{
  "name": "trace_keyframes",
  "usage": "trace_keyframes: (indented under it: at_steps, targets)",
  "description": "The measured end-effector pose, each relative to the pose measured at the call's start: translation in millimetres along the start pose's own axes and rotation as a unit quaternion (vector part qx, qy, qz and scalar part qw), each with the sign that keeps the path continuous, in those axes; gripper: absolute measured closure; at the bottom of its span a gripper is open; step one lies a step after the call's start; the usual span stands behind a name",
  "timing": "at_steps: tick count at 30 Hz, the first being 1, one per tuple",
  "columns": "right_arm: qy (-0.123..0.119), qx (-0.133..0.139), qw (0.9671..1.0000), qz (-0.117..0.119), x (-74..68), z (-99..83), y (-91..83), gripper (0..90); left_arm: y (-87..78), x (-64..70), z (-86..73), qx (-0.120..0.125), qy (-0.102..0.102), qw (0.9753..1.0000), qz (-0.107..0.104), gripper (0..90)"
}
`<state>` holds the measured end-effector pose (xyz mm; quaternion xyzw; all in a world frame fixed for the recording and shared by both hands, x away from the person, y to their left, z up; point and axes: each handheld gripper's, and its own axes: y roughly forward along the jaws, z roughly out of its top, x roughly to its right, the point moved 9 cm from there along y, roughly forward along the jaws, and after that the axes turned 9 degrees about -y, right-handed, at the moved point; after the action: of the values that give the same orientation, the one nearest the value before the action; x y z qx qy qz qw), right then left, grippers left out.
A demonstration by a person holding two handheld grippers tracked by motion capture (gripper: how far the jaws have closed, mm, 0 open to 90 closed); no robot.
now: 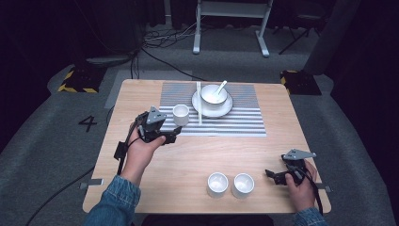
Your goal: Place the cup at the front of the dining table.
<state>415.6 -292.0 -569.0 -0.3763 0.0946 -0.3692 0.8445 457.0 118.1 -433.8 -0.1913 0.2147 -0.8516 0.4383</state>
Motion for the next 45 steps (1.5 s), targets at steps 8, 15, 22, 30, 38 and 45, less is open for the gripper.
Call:
trace_keyframes:
  at_steps: [8,15,22,30,38,45]
  targets:
    - [0.0,0.0,1.0,0.0,0.0,0.0,0.0,0.3,-21.9,-0.3,-12.2,-0.001,0.002,1.0,0.002,26.5]
    - [0.0,0.0,1.0,0.0,0.1,0.0,0.0,0.3,-42.7,2.0,-29.3,-0.007,0.007,0.9999,-0.008,26.3]
    - [0.0,0.0,1.0,0.0,0.0,-0.1,0.0,0.3,-61.8,-2.9,-43.3,0.005,0.028,0.9995,0.014,26.1]
    - [0.0,0.0,1.0,0.0,0.0,0.0,0.0,0.3,-74.6,-2.4,-69.1,-0.002,0.015,0.9999,0.008,25.8]
    - [0.001,0.0,1.0,0.0,0.0,0.1,0.0,0.3,-76.6,-0.9,-96.1,-0.019,-0.001,0.9998,-0.004,25.7]
    - [0.001,0.0,1.0,0.0,-0.1,0.0,0.0,0.3,-74.8,-3.7,-117.2,-0.042,-0.012,0.9991,0.001,25.0]
